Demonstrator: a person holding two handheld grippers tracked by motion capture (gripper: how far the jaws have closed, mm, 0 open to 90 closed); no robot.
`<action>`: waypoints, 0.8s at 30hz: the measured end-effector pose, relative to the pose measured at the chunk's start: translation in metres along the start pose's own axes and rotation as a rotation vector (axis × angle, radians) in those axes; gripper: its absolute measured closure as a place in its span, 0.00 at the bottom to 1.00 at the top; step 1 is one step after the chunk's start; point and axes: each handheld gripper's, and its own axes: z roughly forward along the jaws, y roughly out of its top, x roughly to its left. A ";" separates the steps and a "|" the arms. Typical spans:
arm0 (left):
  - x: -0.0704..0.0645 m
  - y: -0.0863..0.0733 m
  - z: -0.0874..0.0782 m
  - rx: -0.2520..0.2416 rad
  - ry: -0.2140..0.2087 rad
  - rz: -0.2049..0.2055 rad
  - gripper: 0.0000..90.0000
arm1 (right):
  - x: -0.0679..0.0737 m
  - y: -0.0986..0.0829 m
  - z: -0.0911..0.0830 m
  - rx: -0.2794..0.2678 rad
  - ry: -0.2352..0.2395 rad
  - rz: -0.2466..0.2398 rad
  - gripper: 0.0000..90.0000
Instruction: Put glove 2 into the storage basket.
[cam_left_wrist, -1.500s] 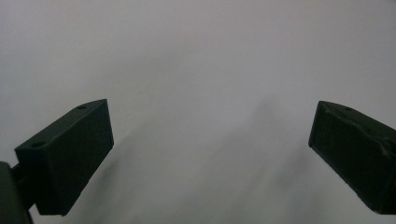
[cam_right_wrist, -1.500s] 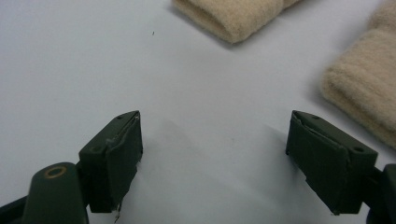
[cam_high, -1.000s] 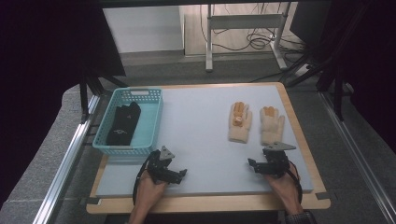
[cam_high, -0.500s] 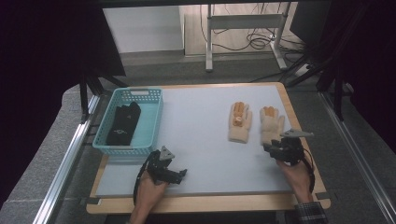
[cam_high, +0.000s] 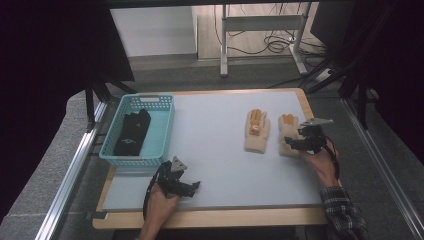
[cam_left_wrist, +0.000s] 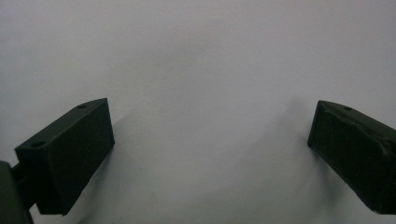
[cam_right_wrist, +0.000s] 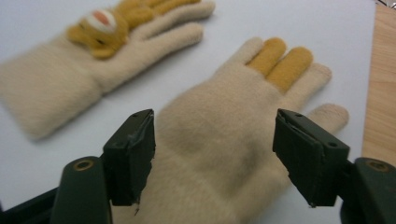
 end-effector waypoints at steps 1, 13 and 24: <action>0.000 0.000 0.000 0.000 0.000 0.000 0.00 | -0.001 0.000 0.005 0.011 -0.006 -0.015 0.30; 0.000 0.000 0.000 -0.001 0.001 0.000 0.00 | -0.008 -0.001 0.034 0.033 0.033 0.057 0.50; 0.000 0.000 0.000 -0.001 0.001 0.000 0.01 | -0.002 0.004 0.020 0.033 0.024 0.090 0.57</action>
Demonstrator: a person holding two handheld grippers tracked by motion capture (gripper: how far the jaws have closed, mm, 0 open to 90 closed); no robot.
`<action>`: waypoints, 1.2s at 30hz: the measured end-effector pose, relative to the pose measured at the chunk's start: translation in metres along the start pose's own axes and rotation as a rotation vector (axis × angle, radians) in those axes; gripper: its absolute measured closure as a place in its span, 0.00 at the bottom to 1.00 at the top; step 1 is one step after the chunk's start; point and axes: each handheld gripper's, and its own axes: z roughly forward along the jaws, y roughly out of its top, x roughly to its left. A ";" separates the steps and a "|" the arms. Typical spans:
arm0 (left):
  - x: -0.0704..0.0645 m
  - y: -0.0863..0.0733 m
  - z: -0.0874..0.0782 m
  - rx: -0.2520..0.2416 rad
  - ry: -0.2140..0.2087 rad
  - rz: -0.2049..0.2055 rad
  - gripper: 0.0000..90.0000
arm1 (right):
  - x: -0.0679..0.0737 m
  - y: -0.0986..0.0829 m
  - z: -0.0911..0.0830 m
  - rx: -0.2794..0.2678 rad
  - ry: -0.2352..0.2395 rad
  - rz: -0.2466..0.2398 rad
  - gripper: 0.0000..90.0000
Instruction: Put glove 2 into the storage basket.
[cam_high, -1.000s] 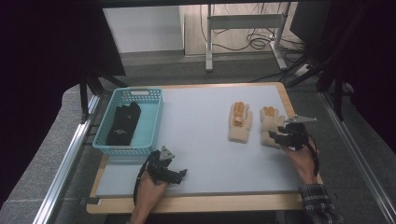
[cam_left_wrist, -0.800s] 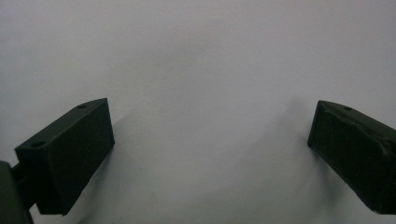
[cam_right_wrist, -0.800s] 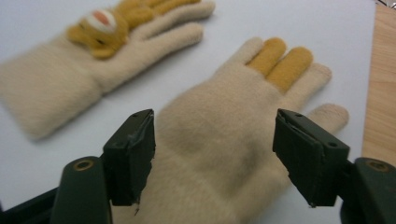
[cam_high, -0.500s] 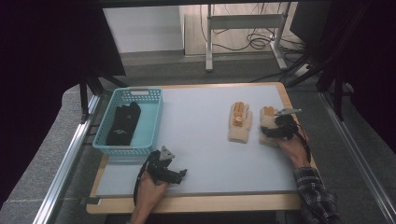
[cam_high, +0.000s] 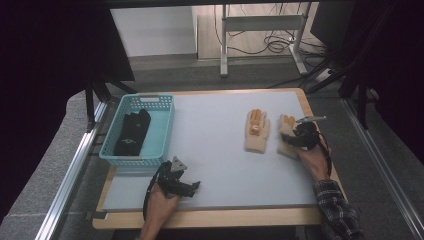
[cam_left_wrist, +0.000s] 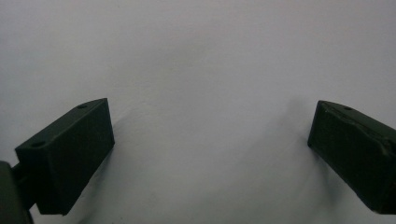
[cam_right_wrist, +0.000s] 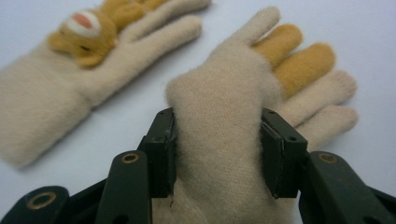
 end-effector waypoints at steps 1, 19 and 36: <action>0.000 0.000 0.000 0.000 0.000 0.000 0.01 | 0.001 0.000 -0.003 -0.008 0.003 0.000 0.57; 0.000 0.000 0.000 0.001 0.000 0.000 0.01 | 0.073 0.017 -0.058 -0.136 0.149 -0.090 0.56; 0.000 0.000 0.000 -0.002 0.001 0.000 0.01 | 0.194 0.028 -0.030 -0.117 0.328 -0.212 0.54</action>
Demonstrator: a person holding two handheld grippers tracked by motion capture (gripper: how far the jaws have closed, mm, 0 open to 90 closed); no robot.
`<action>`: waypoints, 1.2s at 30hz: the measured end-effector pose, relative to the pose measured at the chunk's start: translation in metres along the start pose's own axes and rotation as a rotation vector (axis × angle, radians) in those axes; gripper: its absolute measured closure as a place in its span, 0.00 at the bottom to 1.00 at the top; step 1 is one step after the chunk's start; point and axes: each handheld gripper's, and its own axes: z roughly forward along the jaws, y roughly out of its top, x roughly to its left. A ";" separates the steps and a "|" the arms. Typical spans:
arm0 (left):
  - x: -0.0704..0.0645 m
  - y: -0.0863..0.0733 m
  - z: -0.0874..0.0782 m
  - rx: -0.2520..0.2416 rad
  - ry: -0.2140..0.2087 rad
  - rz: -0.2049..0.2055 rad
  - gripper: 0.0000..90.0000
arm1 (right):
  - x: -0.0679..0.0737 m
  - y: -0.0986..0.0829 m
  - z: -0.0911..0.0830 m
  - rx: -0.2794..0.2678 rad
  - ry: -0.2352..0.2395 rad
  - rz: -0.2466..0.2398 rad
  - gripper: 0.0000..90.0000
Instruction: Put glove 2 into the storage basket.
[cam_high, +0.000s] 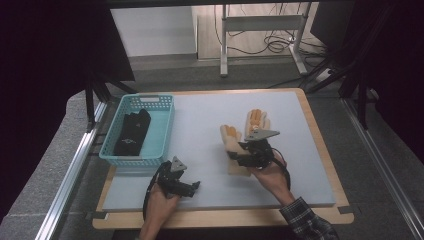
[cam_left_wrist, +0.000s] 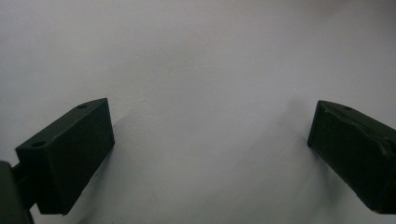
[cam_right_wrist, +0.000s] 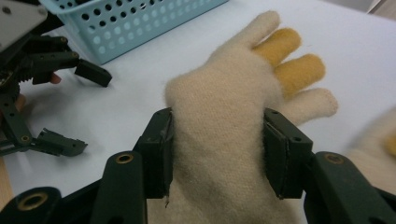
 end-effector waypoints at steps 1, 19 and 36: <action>0.000 0.000 0.000 0.000 0.000 0.000 0.01 | 0.004 -0.001 0.006 0.007 0.004 -0.003 0.54; 0.000 0.000 0.000 0.002 -0.002 0.002 0.01 | 0.014 -0.018 0.035 0.071 0.036 0.016 0.37; 0.000 0.000 0.000 0.002 -0.002 -0.002 0.01 | -0.083 -0.027 0.014 0.109 -0.056 0.098 0.56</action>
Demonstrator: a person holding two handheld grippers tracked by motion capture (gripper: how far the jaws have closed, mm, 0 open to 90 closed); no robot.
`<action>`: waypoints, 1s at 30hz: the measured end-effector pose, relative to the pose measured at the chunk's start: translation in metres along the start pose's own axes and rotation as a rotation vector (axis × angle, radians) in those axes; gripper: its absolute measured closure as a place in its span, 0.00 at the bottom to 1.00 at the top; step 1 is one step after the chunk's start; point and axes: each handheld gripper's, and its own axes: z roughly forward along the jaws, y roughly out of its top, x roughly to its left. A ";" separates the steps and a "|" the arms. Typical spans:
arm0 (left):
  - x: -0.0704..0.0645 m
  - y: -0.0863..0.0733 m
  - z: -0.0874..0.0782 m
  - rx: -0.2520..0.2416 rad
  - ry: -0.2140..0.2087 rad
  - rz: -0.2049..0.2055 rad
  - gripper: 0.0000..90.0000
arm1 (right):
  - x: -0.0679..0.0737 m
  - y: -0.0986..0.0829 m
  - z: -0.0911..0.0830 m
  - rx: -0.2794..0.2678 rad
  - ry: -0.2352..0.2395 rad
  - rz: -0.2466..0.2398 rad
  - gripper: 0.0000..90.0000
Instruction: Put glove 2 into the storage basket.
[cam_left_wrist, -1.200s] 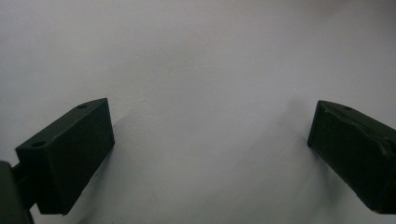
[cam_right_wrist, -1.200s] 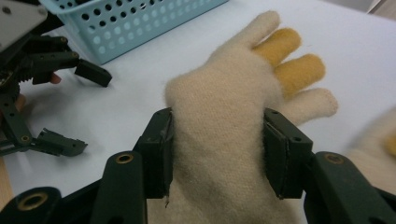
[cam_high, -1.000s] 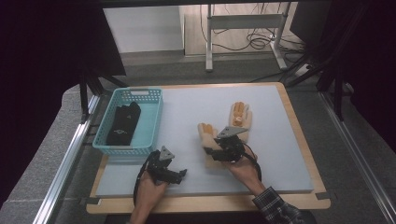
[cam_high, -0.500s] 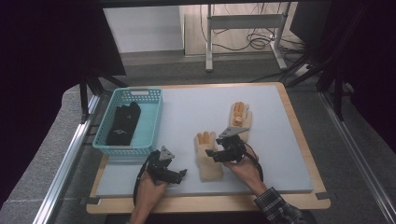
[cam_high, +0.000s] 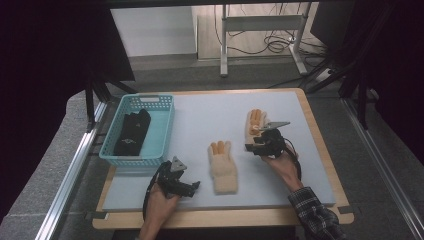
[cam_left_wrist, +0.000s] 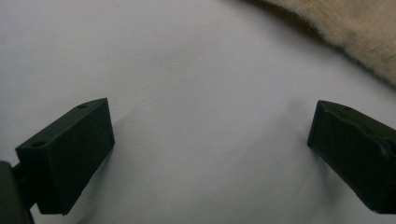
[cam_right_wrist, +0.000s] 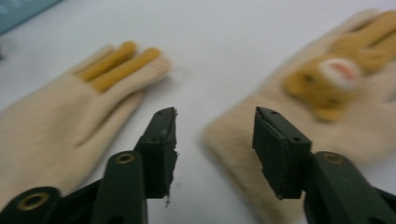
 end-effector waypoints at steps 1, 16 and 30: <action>0.000 0.000 0.000 0.001 -0.001 0.001 0.01 | 0.004 -0.001 0.001 0.005 0.021 0.002 0.58; 0.000 0.000 0.000 0.003 0.000 0.006 0.01 | 0.059 -0.002 0.034 0.060 0.089 -0.079 0.94; 0.000 0.000 0.000 0.002 0.000 0.003 0.01 | 0.011 0.001 -0.007 -0.033 -0.069 -0.048 0.58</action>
